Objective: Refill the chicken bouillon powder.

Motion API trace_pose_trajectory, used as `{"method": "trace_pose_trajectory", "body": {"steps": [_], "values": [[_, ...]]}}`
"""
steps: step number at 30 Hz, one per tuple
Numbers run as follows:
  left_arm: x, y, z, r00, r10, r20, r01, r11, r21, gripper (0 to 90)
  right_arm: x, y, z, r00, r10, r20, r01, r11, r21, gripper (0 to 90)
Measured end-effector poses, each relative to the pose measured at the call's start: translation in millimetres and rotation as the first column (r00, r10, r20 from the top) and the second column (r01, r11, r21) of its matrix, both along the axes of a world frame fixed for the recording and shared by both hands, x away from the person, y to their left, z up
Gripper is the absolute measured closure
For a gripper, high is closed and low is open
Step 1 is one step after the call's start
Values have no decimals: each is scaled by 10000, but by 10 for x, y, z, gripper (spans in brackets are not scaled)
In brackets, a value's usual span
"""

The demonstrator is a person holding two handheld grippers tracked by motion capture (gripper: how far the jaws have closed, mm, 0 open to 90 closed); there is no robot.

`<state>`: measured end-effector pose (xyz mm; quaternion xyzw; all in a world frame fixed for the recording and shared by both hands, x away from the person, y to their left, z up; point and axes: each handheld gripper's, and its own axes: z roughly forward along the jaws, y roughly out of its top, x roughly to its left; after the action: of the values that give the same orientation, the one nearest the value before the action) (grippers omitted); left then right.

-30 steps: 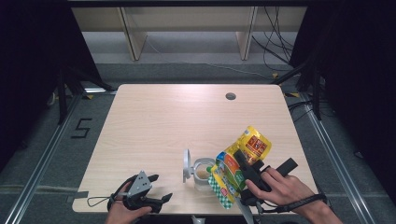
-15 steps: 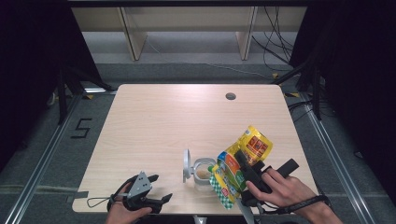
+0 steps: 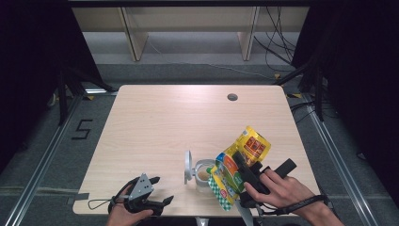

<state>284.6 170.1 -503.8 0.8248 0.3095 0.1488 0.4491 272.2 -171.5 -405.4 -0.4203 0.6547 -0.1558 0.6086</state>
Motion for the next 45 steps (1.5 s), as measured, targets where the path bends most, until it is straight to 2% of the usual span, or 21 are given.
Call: {"method": "trace_pose_trajectory", "body": {"steps": [2,5,9,11,15,16,18,35,36,45], "values": [[0,3,2,10000,-28,-4,28,10000,67,184,-4,-19,-7,9999,-154,-14,154,9996,245,492],[-5,0,0,9999,10,107,-9,9999,-125,184,-9,-34,-4,9999,-149,-16,149,9997,198,494],[-8,-4,-7,9999,92,78,-91,9998,-165,184,-16,-38,-2,9999,-164,-17,164,9996,249,495],[-8,-3,-4,10000,52,59,-51,9999,-136,184,-15,-20,8,10000,2,8,-2,10000,16,495],[-6,-6,-6,9999,92,66,-91,9998,-159,184,-26,-29,3,10000,-69,-15,69,9998,193,496],[-6,-6,-7,9999,92,70,-91,9998,-158,184,-23,-15,15,10000,62,5,-62,10000,-10,496],[-5,-3,-2,10000,47,37,-47,9999,-143,185,-33,-32,7,10000,-70,5,70,9998,192,496],[-7,-8,0,9999,67,87,-65,9997,-214,187,-36,-35,12,10000,-75,-34,76,9996,262,506],[-4,-2,2,9999,40,97,-39,9999,-115,187,-37,-38,14,10000,-52,-10,52,9997,250,507],[-4,-3,-1,9999,52,91,-50,9999,-116,188,-33,-40,12,10000,38,-46,-37,9996,269,509]]}}
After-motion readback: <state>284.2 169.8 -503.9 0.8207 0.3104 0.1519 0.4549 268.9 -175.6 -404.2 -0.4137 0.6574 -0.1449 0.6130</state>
